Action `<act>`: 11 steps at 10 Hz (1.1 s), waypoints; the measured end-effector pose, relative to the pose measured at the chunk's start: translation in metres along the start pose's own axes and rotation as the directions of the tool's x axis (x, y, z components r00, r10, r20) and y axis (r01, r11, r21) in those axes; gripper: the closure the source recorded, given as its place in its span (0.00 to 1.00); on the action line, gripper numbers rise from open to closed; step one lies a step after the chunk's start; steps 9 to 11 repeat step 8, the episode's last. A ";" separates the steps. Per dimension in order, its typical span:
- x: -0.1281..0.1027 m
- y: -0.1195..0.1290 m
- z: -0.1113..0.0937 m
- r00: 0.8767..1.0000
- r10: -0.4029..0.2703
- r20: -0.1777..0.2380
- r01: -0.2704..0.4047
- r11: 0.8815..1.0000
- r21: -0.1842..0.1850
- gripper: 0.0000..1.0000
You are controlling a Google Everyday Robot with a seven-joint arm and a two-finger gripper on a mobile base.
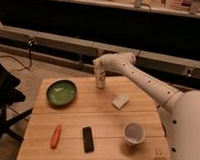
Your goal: Stand the bottle upright
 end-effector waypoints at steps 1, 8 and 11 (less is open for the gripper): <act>0.000 0.000 -0.001 1.000 0.004 -0.004 -0.004 1.000 0.003 0.34; 0.001 0.001 -0.005 1.000 0.018 -0.007 -0.018 1.000 0.003 0.20; 0.001 0.001 -0.005 1.000 0.018 -0.007 -0.018 1.000 0.003 0.20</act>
